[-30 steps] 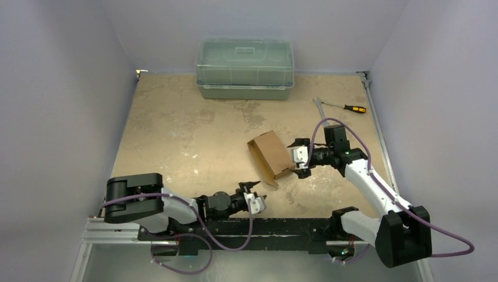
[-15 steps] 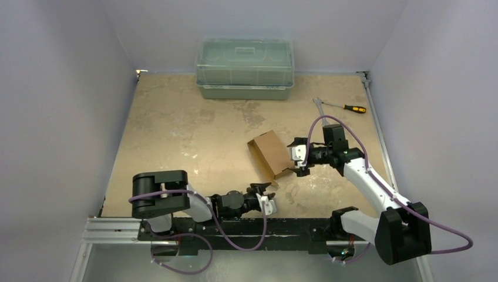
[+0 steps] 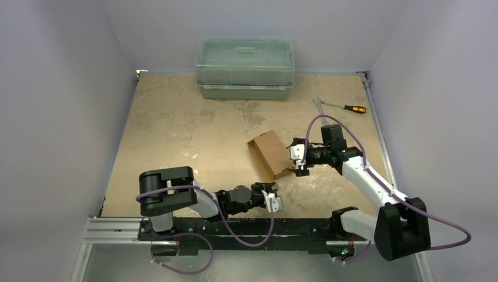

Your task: Fold the paper box

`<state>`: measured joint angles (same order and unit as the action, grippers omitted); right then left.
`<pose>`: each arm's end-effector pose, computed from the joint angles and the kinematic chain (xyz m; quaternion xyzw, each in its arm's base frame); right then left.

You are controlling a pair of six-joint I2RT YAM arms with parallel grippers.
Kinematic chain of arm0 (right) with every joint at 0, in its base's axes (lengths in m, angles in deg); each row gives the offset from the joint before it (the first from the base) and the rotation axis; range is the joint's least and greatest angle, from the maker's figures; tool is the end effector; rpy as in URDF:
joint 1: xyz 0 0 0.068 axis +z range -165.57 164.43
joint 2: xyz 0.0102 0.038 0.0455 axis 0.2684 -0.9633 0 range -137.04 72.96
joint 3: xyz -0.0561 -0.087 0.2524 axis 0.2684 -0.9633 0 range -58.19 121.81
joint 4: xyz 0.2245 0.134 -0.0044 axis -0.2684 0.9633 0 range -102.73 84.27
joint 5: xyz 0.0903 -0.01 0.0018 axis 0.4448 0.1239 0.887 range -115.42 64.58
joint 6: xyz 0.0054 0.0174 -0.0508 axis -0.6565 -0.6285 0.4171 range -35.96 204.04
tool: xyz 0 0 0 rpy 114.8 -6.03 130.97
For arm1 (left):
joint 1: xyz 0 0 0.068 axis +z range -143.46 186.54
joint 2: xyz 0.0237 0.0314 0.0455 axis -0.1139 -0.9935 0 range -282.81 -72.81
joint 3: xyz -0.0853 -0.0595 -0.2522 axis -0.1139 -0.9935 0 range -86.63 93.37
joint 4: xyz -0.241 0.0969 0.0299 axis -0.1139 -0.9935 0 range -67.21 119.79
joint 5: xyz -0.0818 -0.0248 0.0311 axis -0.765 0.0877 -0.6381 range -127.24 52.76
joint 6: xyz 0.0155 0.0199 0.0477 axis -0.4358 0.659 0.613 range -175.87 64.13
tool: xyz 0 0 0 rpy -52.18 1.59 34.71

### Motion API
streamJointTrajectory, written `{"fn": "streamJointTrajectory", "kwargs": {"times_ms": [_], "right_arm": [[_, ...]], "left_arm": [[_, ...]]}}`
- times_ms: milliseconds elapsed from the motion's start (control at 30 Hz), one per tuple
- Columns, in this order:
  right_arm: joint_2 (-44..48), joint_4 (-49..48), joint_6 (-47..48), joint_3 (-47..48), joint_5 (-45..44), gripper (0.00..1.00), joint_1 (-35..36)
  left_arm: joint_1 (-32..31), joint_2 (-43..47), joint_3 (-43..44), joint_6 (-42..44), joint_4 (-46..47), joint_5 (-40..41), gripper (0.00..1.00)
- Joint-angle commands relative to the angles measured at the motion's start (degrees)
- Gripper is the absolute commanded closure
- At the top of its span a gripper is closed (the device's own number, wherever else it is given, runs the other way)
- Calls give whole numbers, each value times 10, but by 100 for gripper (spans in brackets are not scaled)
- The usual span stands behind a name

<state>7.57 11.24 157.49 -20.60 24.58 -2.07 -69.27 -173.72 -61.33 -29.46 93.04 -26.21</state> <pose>0.2024 0.0768 0.2163 -0.6896 0.5262 0.1976 0.4566 0.0789 -0.2846 0.1270 0.5658 0.5337 -0.1927 0.5982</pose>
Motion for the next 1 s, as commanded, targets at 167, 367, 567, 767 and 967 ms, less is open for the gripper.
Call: {"fn": "streamJointTrajectory", "kwargs": {"times_ms": [167, 367, 567, 767, 967], "right_arm": [[-9, 3, -7, 11, -2, 19, 4], [-13, 5, -9, 12, -1, 20, 5], [-17, 6, -10, 13, -2, 20, 6], [-19, 8, -10, 14, -2, 20, 8], [-21, 10, -11, 15, -3, 20, 9]], "left_arm": [[4, 0, 5, 7, -13, -21, 71], [5, -4, 14, 29, -28, 0, 72], [7, -11, 18, 43, -34, 10, 72], [8, -17, 29, 54, -40, 12, 72], [13, -23, 40, 68, -57, 8, 73]]}}
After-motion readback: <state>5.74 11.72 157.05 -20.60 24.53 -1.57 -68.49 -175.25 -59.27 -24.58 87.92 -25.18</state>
